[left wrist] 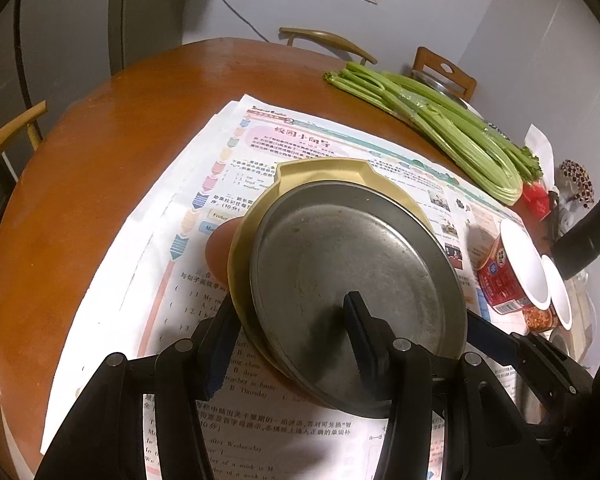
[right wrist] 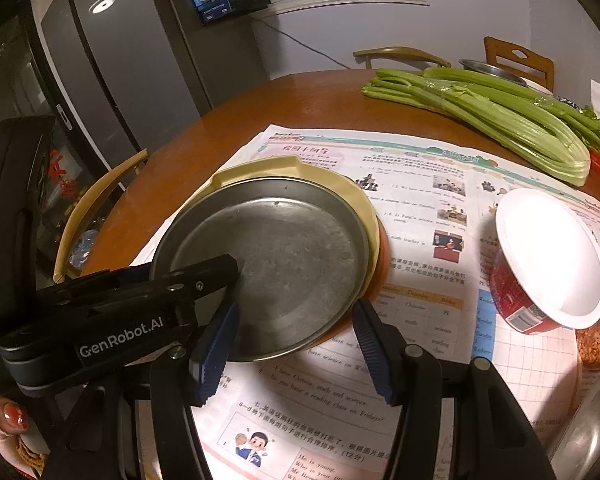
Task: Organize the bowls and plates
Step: 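Hold the pan with the left gripper and align it on the stack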
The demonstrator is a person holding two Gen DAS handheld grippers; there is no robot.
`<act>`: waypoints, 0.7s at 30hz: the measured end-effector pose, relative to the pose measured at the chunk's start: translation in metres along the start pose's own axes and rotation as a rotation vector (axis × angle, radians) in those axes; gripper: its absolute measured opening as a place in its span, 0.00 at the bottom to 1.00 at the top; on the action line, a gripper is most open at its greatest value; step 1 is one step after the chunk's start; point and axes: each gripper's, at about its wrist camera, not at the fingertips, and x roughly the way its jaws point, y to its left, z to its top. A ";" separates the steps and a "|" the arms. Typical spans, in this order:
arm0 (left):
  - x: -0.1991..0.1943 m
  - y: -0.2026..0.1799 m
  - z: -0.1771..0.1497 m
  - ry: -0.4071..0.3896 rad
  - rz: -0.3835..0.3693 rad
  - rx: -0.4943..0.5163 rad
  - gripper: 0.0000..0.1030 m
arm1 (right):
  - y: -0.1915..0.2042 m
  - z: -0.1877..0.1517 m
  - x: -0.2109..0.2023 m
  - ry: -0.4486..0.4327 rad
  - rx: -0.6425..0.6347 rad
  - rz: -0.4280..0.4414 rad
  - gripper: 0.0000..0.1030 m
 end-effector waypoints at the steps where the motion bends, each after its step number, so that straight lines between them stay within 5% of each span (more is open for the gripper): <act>1: 0.000 0.000 0.000 0.001 0.000 0.000 0.53 | 0.000 0.000 0.000 -0.002 -0.001 -0.003 0.57; 21: -0.023 0.021 -0.001 -0.059 0.024 -0.062 0.53 | -0.007 -0.002 -0.008 -0.026 0.013 -0.031 0.57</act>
